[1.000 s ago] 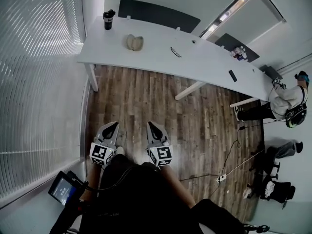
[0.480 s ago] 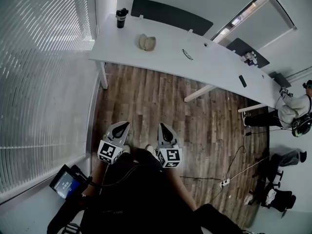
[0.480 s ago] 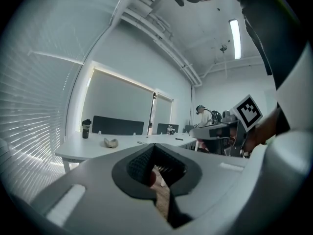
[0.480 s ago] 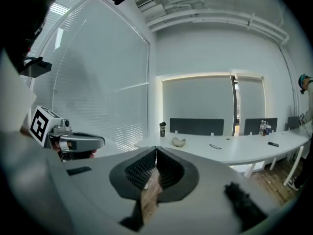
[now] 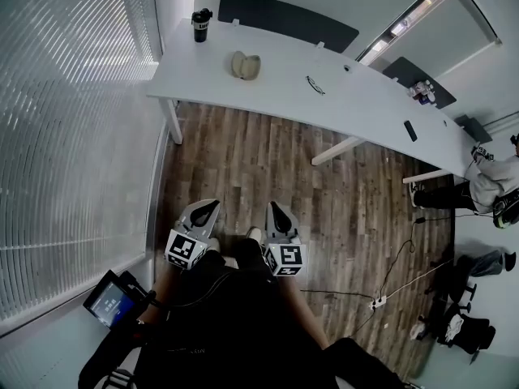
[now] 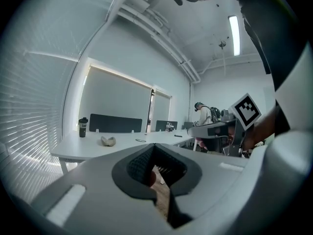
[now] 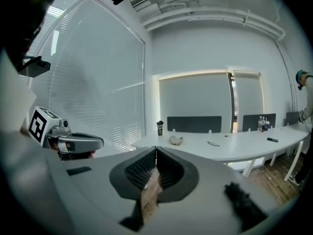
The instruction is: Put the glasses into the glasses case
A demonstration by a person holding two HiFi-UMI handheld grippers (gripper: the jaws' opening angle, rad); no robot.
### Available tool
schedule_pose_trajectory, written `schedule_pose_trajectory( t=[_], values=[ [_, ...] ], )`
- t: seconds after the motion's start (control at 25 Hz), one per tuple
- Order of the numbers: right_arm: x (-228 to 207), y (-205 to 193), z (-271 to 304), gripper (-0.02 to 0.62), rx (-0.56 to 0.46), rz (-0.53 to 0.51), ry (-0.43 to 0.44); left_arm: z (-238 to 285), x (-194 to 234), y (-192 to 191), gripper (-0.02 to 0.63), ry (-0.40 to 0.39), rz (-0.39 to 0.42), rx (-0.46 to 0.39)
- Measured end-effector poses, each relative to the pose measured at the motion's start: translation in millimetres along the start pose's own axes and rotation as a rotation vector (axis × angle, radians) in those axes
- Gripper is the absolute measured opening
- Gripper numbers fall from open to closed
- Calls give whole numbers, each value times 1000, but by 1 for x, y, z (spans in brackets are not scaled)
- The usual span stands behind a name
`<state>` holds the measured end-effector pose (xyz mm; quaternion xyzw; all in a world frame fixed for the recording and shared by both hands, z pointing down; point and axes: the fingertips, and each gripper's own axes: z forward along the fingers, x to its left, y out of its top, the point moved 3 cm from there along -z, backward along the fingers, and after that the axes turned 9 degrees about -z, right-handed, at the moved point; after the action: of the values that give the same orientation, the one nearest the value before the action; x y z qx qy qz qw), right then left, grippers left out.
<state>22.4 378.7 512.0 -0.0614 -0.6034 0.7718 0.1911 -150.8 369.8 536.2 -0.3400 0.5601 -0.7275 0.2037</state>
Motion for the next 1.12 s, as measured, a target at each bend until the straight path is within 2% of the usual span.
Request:
schedule_pose_trajectory(
  t=[0.28,0.48,0.92,1.12],
  values=[
    [-25,-6,9,9,-8,18,24,22,-6,-3,5,22,16,23],
    [-54,-10,13,9,-22,37,41,46,-16,-4,5,51,-4,36],
    [-153,-36,11,9,-45,121,29,132,-76,-12,5,0,54,108],
    [-193,-53,7,9,-69,142,25,158,-88,-16,5,15,46,135]
  ],
)
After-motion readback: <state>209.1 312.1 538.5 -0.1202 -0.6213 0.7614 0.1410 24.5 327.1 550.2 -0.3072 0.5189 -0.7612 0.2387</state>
